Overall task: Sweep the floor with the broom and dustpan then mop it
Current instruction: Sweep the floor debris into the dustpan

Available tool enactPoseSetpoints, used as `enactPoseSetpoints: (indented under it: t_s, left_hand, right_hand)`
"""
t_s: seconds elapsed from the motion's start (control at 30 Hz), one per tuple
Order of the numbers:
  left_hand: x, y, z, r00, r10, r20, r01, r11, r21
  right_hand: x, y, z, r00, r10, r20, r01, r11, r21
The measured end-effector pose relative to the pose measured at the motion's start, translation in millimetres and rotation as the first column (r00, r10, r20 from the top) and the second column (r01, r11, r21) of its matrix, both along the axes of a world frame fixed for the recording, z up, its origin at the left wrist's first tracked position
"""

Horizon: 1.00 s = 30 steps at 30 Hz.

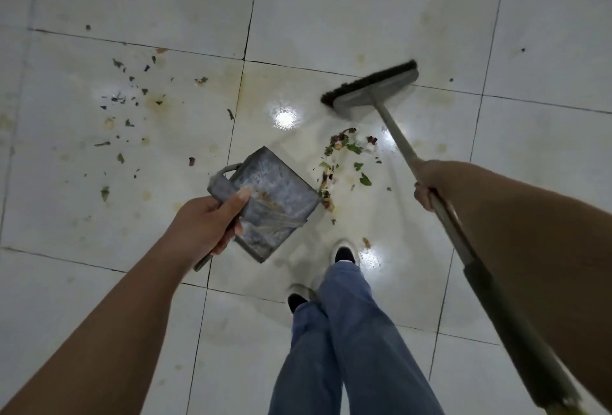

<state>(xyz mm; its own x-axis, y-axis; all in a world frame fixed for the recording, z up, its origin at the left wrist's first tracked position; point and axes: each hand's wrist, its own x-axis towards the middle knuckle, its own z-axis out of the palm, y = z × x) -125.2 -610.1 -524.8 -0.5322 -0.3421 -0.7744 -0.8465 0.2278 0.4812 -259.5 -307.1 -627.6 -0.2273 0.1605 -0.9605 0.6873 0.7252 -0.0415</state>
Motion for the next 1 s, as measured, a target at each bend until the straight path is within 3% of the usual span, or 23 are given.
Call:
enactPoseSetpoints:
  t_s: [0.17,0.27,0.47,0.57,0.73,0.87,1.0]
  left_hand:
    - [-21.5,8.0,10.7,0.997,-0.082,0.004,0.082,0.995,-0.055]
    - [-31.5,10.0,22.8,0.996,-0.087,0.013,0.088,0.995,-0.046]
    - [-53.8,20.1,40.8,0.998,-0.054,-0.02,0.053,0.998,-0.034]
    - [-64.3,35.1,45.8,0.998,-0.066,-0.012,0.066,0.997,-0.035]
    - [-82.4,56.6,49.6,0.994,-0.104,-0.03,0.103,0.994,-0.049]
    - [-96.4,72.2,46.3,0.993,-0.113,-0.037,0.111,0.992,-0.053]
    - [-103.0,81.6,42.5,0.991,-0.124,-0.045,0.123,0.992,-0.02]
  right_hand:
    - [49.4,30.3,28.7,0.943,-0.32,0.093,0.32,0.947,0.015]
    - [48.6,60.9,63.0,0.944,-0.328,0.026,0.326,0.944,0.045]
    - [29.1,117.4,120.1,0.861,-0.508,-0.004,0.504,0.856,-0.118]
    - [10.6,134.2,134.8,0.884,-0.458,-0.094,0.447,0.887,-0.111]
    - [-11.9,148.4,136.5,0.934,-0.294,-0.201,0.307,0.951,0.035]
    - [-22.4,147.9,125.3,0.961,-0.034,-0.274,0.099,0.969,0.227]
    - [-17.1,151.0,97.0,0.943,-0.033,-0.332,0.125,0.958,0.258]
